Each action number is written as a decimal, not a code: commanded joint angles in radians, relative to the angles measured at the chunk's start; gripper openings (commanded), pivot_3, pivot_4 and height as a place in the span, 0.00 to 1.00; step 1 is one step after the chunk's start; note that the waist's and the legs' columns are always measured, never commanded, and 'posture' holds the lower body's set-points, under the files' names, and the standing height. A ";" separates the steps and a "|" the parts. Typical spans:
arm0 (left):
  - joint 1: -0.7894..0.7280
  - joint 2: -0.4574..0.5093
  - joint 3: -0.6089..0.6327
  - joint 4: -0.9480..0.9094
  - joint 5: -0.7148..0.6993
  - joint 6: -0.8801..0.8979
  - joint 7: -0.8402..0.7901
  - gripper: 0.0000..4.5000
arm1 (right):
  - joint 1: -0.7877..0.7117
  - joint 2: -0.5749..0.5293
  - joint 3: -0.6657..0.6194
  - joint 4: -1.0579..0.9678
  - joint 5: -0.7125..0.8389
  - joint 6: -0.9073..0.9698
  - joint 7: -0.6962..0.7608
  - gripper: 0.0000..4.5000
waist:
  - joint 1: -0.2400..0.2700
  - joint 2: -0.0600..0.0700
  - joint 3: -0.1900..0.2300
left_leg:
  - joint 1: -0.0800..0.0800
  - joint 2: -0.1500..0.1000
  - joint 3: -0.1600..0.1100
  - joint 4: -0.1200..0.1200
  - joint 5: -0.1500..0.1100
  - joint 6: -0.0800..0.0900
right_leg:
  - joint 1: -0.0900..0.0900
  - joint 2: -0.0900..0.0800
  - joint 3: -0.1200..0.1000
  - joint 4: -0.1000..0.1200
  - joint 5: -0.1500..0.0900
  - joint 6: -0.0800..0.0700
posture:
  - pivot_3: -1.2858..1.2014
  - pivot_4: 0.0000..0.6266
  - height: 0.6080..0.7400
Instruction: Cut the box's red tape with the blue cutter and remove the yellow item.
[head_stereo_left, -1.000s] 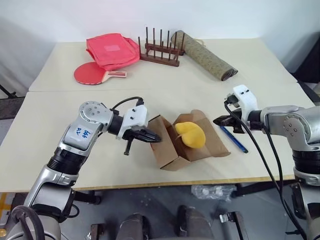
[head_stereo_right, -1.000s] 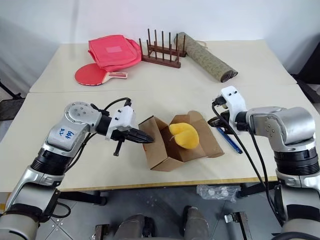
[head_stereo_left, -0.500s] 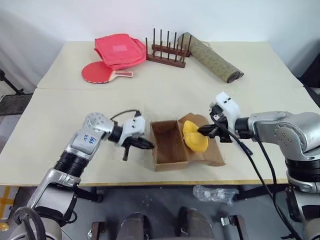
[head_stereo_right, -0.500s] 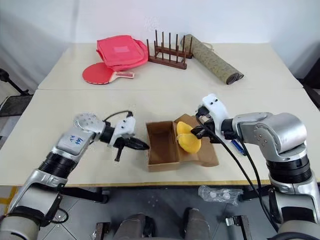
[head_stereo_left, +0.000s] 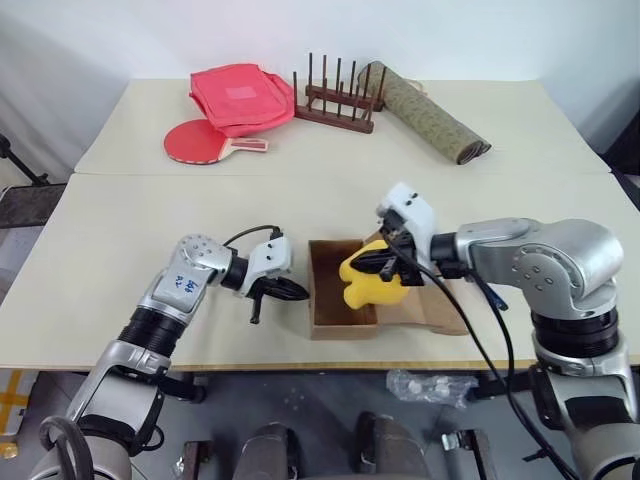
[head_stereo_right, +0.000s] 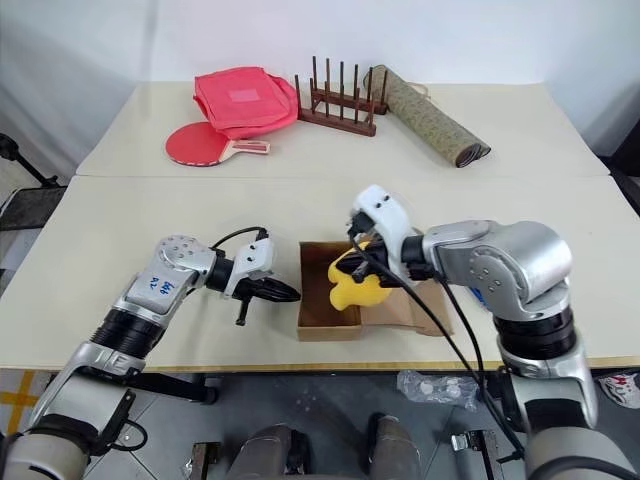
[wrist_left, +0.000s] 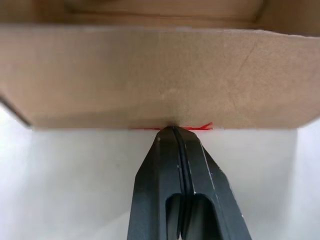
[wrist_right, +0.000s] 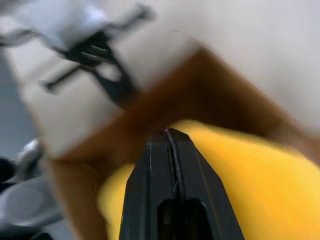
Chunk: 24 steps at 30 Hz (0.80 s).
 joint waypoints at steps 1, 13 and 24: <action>-0.012 -0.013 -0.009 0.034 0.027 -0.016 0.024 0.00 | 0.008 0.007 0.015 -0.043 0.012 0.024 -0.016 0.01 | -0.001 0.000 0.000 | 0.000 -0.001 0.000 0.000 0.000 0.000 | 0.000 0.000 0.000 -0.001 0.000 0.000 | 0.52 0.24 1.00; -0.020 -0.019 0.014 0.106 0.031 -0.059 0.046 0.00 | -0.133 -0.154 -0.089 -0.078 0.032 -0.031 0.040 0.01 | -0.004 0.000 0.000 | 0.000 0.000 0.000 0.000 0.000 0.000 | -0.001 0.000 0.000 -0.001 0.000 0.000 | 0.52 0.24 1.00; -0.022 -0.012 0.052 0.125 0.021 -0.053 0.067 0.00 | 0.129 -0.554 -0.129 0.014 -0.085 -0.320 0.204 0.09 | -0.011 0.000 0.000 | 0.000 -0.001 0.001 -0.001 0.000 0.000 | 0.000 0.000 0.001 -0.003 0.001 0.002 | 0.52 0.24 1.00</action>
